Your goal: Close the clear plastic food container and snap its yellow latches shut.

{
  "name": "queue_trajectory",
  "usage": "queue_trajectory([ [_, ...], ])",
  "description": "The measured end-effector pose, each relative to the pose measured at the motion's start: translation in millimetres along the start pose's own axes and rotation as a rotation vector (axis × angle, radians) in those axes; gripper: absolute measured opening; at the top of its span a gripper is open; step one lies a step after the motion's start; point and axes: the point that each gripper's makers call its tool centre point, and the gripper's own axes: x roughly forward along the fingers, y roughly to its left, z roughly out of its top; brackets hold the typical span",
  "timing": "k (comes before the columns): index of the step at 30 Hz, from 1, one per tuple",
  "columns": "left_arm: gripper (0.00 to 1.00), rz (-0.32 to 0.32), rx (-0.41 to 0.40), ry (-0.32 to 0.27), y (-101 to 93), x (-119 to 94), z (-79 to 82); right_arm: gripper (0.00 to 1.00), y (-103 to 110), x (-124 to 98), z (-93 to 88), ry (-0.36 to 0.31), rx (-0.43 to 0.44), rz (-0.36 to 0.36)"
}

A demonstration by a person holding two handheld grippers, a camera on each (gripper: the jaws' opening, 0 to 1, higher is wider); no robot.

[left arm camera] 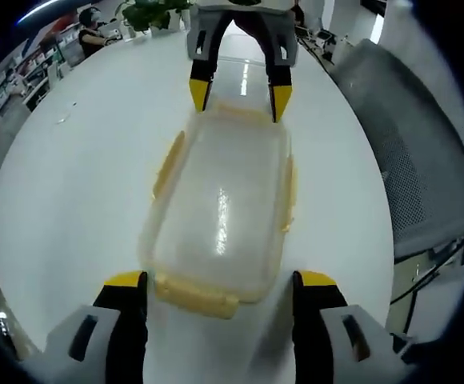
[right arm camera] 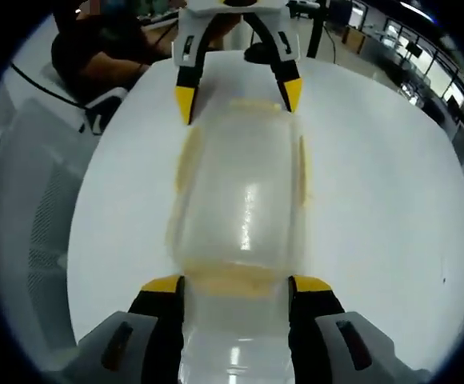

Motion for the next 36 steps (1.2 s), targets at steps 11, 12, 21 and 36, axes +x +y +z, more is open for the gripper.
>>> queue_trajectory([
  [11,0.64,0.007,-0.015,0.002,-1.9,-3,-3.5,0.39,-3,-2,-1.5,0.014,-0.018,-0.019],
  [12,0.63,0.007,-0.015,0.004,-1.6,-3,-4.3,0.39,-3,-2,-1.2,0.014,-0.019,-0.019],
  [21,0.56,0.007,-0.005,0.009,-3.9,-6,-6.0,0.39,-2,-2,-0.1,0.007,-0.024,-0.014],
  [36,0.52,-0.018,0.043,0.016,-6.0,-7,-10.1,0.39,0,-2,-0.9,-0.01,-0.029,0.004],
])
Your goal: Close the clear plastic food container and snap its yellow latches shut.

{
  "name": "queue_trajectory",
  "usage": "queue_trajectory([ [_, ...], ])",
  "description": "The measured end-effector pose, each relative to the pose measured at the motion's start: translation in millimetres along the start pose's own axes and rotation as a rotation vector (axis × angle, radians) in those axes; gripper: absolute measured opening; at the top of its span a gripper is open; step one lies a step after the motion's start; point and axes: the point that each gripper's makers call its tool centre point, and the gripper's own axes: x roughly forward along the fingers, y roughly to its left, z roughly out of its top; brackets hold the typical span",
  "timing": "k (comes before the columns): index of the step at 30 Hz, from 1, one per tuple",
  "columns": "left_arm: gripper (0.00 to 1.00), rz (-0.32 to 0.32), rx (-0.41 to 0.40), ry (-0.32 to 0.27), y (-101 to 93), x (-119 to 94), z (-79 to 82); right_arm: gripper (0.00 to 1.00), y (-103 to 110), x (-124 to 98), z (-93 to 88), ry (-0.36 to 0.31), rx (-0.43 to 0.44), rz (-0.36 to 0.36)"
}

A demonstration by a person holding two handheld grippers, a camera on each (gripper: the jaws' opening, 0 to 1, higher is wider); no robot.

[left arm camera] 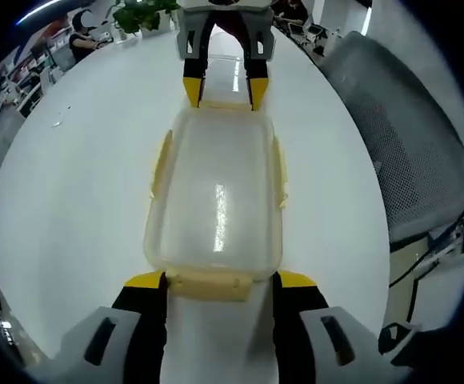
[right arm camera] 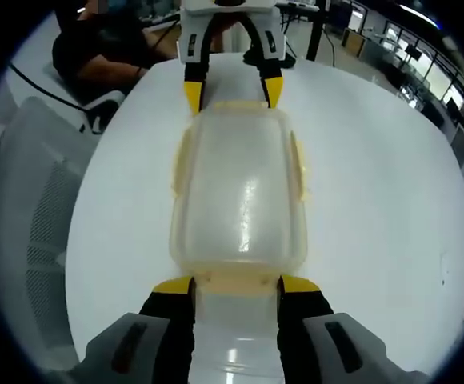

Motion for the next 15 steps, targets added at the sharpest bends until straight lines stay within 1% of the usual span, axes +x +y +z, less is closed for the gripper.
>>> queue_trajectory([
  [3,0.49,-0.007,0.012,0.007,-0.2,-0.7,-0.8,0.38,-0.1,0.0,-0.6,0.003,-0.002,0.001],
  [4,0.46,-0.011,0.019,0.009,-0.4,-1.4,-1.5,0.38,0.1,-0.1,-0.8,0.002,-0.003,0.001],
  [5,0.39,-0.012,0.031,0.014,0.5,-3.6,-3.8,0.38,0.7,-0.3,-1.5,0.004,-0.014,0.005],
  [6,0.39,-0.003,-0.001,0.006,2.8,-5.5,-4.0,0.38,2.0,-0.3,-1.0,-0.004,-0.015,0.01],
  [7,0.39,-0.006,0.016,-0.005,2.0,-6.0,-3.7,0.38,1.5,-0.3,-1.0,-0.005,-0.012,0.009],
  [8,0.39,-0.006,0.009,-0.005,2.2,-6.3,-3.5,0.38,1.3,-0.3,-1.2,-0.005,-0.009,0.008],
  [13,0.4,-0.005,0.022,0.008,0.8,-5.2,-1.9,0.38,1.4,-0.2,-1.2,0.008,-0.017,0.005],
  [15,0.4,-0.003,0.027,0.005,-0.5,-4.9,-2.8,0.38,0.9,0.0,-1.3,0.008,-0.015,0.004],
])
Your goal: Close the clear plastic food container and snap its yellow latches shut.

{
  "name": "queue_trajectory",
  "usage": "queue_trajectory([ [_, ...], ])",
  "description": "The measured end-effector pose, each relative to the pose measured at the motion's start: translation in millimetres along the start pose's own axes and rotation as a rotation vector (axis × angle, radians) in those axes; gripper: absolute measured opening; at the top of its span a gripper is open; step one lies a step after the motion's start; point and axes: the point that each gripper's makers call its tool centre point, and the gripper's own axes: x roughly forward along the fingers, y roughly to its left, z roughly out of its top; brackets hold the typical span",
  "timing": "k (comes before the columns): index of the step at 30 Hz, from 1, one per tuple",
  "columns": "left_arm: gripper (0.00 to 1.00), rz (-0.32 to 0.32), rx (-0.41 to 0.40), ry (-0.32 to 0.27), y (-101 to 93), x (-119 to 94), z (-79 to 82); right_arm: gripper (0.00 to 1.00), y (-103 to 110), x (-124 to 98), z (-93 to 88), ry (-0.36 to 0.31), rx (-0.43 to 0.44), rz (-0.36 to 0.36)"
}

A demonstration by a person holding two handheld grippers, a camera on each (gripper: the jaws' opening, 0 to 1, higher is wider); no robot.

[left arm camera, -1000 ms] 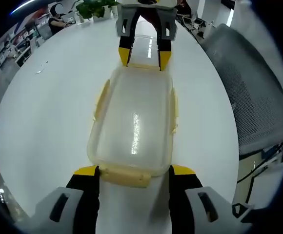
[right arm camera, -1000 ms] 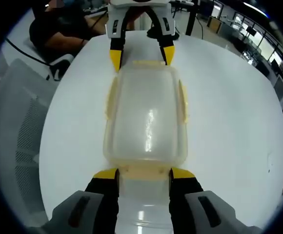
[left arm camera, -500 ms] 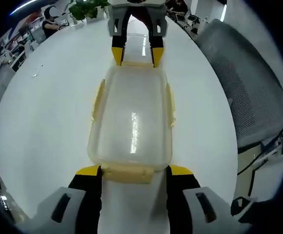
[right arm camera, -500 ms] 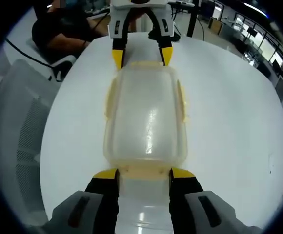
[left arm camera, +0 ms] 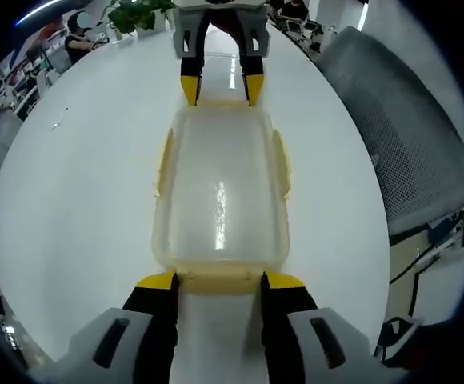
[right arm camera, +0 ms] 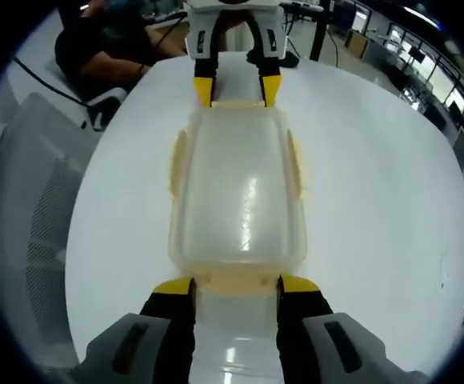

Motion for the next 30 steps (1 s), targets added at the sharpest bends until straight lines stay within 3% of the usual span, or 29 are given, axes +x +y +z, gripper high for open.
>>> queue_trajectory([
  [5,0.4,0.0,0.007,-0.035,-1.8,0.7,0.1,0.38,-0.6,0.7,-0.7,0.0,0.003,0.0],
  [16,0.4,0.0,0.009,-0.003,-3.2,3.8,2.2,0.38,-0.1,1.1,-1.3,0.006,-0.007,0.003],
  [30,0.4,-0.001,-0.002,-0.01,-3.5,3.8,0.7,0.38,-0.2,1.3,-0.5,-0.001,-0.007,0.006],
])
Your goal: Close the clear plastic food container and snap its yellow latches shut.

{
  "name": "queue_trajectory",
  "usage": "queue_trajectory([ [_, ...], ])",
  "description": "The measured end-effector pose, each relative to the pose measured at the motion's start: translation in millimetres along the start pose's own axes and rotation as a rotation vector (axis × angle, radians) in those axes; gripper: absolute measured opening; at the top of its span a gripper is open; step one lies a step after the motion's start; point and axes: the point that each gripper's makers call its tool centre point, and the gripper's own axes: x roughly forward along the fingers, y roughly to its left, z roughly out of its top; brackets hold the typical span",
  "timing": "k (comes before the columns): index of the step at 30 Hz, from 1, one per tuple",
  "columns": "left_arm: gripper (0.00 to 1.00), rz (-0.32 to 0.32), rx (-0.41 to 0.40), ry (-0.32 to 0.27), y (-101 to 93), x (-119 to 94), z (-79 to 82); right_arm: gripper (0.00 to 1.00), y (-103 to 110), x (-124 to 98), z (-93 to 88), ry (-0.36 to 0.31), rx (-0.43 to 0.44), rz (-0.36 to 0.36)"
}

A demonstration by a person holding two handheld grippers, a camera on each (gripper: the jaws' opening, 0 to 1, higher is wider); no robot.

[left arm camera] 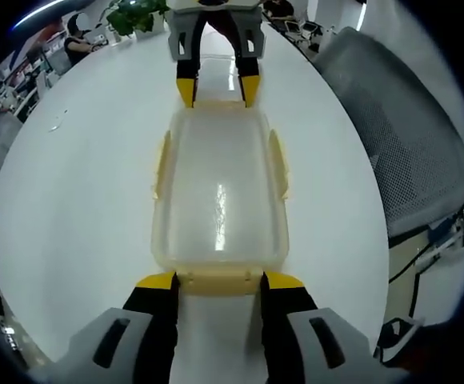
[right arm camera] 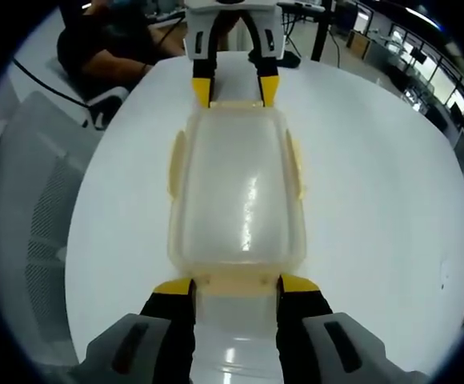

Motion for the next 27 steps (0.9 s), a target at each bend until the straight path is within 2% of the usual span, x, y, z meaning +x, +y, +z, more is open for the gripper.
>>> queue_trajectory([
  [8,0.38,0.012,-0.033,0.021,-0.7,-0.7,-0.3,0.37,0.6,-0.5,0.2,0.006,-0.005,-0.003],
  [27,0.37,0.021,-0.023,0.044,-3.0,-2.9,0.0,0.37,3.9,-1.8,1.3,-0.002,-0.016,0.004],
])
